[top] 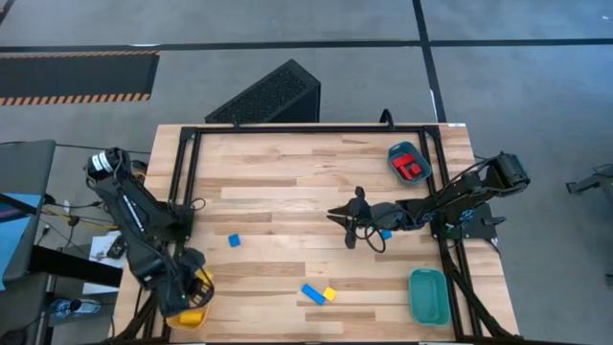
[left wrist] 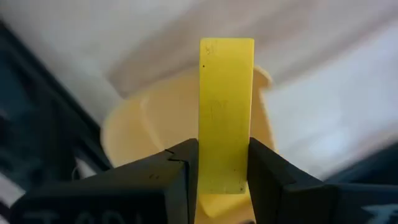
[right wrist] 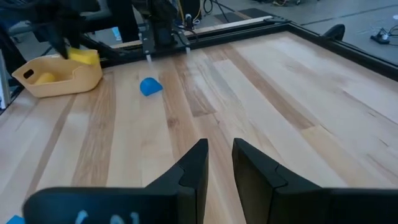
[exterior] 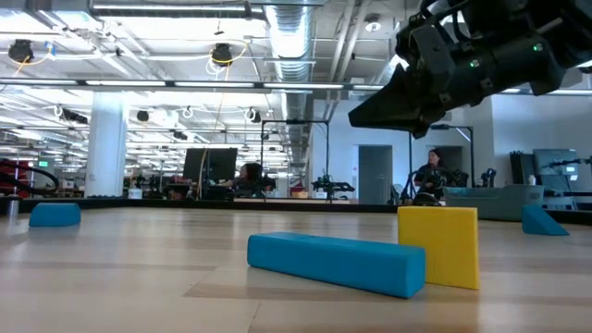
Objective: Sort & place blocks by color
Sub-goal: Put the left yellow block into the yellow bin
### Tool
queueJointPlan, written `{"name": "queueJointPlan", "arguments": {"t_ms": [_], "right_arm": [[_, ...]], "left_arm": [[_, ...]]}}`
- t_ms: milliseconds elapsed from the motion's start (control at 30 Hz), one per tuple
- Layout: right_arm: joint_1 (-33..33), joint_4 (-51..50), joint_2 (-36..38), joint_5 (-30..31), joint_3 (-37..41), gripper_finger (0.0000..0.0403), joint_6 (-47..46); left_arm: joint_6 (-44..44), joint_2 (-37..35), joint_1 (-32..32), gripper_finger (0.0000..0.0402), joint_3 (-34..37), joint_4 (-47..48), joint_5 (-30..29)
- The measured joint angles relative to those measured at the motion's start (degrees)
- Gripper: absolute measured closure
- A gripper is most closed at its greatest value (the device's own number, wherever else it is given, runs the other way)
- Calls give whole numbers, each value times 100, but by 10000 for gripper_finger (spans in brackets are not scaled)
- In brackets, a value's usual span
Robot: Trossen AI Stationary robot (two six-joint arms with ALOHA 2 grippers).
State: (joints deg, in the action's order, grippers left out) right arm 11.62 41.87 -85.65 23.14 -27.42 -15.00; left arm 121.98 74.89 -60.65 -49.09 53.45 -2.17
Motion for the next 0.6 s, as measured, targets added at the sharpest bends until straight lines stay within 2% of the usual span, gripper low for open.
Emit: {"name": "queueJointPlan", "arguments": {"t_ms": [167,400,600], "right_arm": [[2,-146,0,-2,0,305,-56],[80,-367,0,112,0,305,-221],[114,-374,0,284,0,305,-223]], "left_arm": [[130,20,-312,328,-1,-690,40],[336,20,-504,304,-1,-566,148],[347,20,-523,302,-1,-587,594]]}}
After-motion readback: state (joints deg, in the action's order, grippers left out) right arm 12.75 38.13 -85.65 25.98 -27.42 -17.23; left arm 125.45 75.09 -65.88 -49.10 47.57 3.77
